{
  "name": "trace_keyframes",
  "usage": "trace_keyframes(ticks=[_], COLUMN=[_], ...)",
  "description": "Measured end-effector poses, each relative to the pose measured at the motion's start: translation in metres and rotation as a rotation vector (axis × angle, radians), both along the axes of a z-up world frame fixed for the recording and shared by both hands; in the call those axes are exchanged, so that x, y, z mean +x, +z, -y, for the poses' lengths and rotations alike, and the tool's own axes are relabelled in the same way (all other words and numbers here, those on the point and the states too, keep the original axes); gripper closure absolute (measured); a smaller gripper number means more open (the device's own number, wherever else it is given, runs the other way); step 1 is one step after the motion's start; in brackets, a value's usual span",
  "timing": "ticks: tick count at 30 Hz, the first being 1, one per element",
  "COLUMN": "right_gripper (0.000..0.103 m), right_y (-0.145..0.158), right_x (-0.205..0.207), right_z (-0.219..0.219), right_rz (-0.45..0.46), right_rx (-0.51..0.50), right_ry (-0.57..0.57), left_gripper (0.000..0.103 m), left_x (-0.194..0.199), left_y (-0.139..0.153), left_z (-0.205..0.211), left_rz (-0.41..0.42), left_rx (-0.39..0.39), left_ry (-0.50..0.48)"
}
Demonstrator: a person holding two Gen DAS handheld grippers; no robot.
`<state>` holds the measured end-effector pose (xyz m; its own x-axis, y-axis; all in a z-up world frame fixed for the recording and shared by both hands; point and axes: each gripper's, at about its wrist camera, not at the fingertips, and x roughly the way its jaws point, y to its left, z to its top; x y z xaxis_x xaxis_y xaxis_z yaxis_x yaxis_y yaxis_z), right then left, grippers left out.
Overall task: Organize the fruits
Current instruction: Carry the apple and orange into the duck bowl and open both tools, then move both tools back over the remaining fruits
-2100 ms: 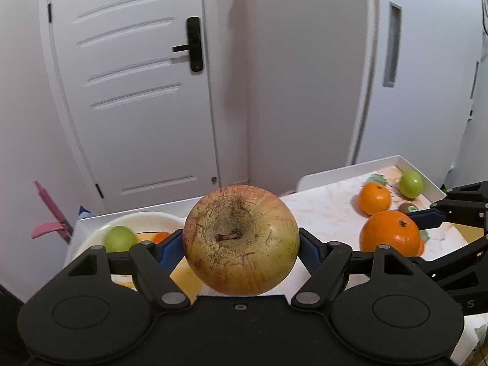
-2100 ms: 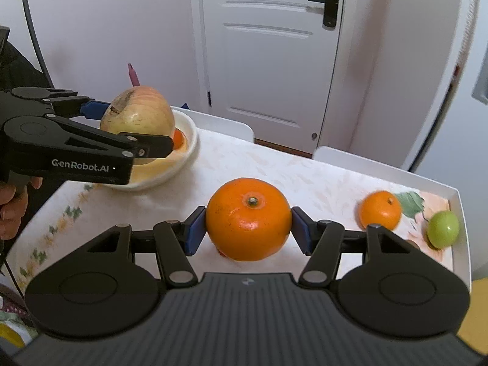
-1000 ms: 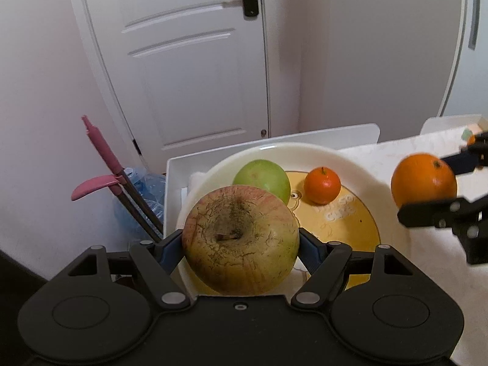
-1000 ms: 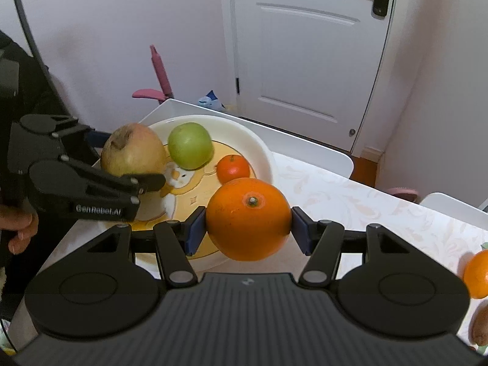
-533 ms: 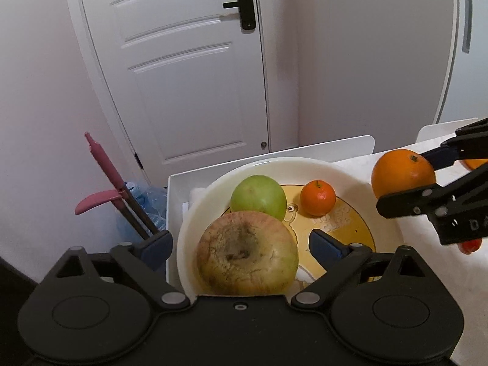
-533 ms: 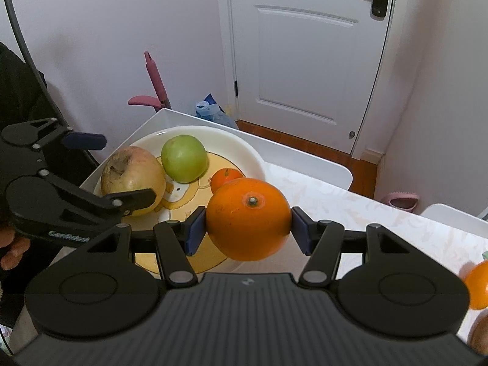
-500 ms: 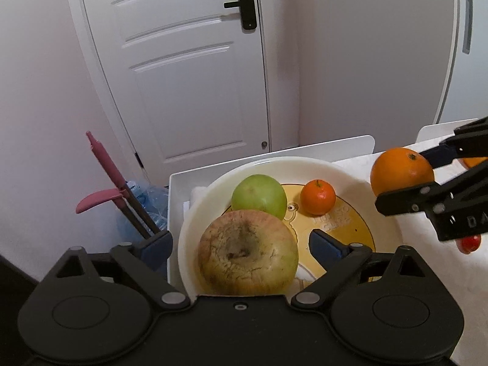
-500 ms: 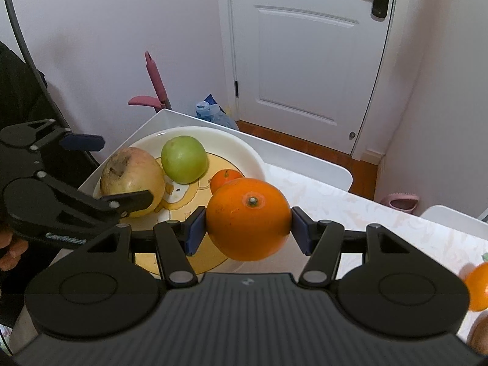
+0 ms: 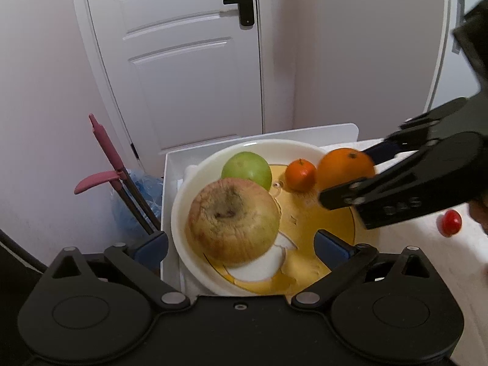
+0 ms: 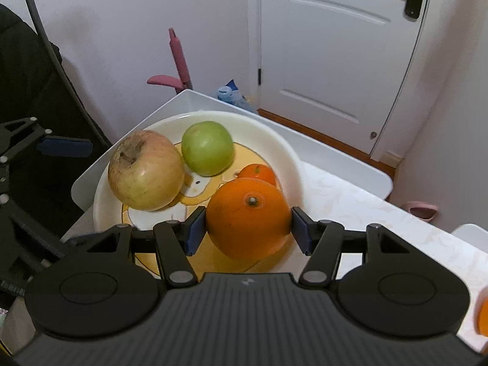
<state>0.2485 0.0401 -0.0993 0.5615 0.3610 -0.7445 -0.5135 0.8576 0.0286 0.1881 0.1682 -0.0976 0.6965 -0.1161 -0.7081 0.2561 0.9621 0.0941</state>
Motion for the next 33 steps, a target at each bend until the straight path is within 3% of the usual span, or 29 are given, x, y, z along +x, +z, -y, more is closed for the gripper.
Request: trace_keyframes(ticks=[12, 13, 16, 26, 33], right_gripper=[0.028, 0.026, 0.000, 0.000, 0.000], right_y=[-0.013, -0.013, -0.006, 0.010, 0.030], right_x=[0.000, -0.001, -0.003, -0.009, -0.030], right_z=[-0.009, -0.009, -0.004, 0.008, 0.018], right_rz=[-0.003, 0.003, 0.029, 0.059, 0.067], right_rx=[0.001, 0.006, 0.054, 0.067, 0.083], right_ry=[0.012, 0.007, -0.013, -0.081, -0.134], left_gripper=[0.000, 0.000, 0.000, 0.000, 0.000], left_x=[-0.008, -0.008, -0.010, -0.017, -0.023], left_y=[-0.007, -0.007, -0.006, -0.004, 0.010], left_z=[0.001, 0.001, 0.001, 0.007, 0.007], left_rz=[-0.002, -0.001, 0.003, 0.015, 0.038], left_rx=[0.011, 0.010, 0.009, 0.016, 0.000], left_ry=[-0.021, -0.022, -0.023, -0.030, 0.024])
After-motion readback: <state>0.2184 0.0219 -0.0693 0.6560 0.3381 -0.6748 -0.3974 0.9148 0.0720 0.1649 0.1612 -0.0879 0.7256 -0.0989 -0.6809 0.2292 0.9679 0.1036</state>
